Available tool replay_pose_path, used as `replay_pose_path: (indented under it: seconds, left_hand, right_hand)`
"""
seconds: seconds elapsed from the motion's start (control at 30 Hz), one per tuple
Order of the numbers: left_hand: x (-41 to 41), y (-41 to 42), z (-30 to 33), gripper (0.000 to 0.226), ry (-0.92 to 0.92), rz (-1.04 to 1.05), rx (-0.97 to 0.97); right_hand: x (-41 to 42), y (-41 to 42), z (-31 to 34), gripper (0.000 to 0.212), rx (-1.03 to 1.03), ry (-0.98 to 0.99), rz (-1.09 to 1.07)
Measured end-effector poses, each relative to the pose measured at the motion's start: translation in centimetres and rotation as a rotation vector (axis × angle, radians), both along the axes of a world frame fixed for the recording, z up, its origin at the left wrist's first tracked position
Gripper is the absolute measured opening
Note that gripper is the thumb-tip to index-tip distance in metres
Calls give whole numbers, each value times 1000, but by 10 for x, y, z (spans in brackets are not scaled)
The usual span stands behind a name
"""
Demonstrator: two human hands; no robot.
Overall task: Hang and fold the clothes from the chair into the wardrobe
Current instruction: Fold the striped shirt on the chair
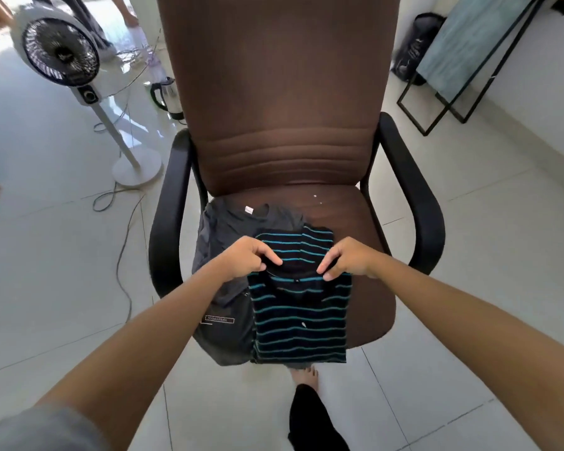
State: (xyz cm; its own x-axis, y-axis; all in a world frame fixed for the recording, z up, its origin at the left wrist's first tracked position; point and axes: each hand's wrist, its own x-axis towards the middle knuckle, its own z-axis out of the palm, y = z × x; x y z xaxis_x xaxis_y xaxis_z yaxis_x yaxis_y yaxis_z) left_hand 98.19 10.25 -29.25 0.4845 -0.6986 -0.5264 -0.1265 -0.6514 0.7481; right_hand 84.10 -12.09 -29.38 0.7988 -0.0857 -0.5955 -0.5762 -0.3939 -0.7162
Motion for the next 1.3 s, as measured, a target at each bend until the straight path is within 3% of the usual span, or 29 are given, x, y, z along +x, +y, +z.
replay_pose_path:
  seconds: [0.27, 0.4, 0.6, 0.83, 1.07, 1.23, 1.3]
  left_hand:
    - [96, -69, -92, 38, -51, 65, 112]
    - [115, -82, -132, 29, -30, 114, 123]
    - [129, -91, -163, 23, -150, 225, 70]
    - [117, -83, -177, 36, -186, 409, 100]
    - [58, -51, -161, 65, -116, 525, 113]
    - [20, -35, -163, 62, -27, 539, 109]
    - [24, -38, -163, 56, 3, 552, 91]
  right_hand:
    - [106, -62, -94, 21, -39, 57, 38]
    - [127, -76, -131, 18, -54, 87, 90]
    - [142, -94, -159, 19, -93, 32, 81]
    - [135, -89, -174, 23, -152, -66, -24]
    - [76, -52, -174, 47, -420, -159, -304]
    - [34, -25, -182, 66, -414, -23, -404]
    - [37, -24, -184, 68, -277, -35, -422]
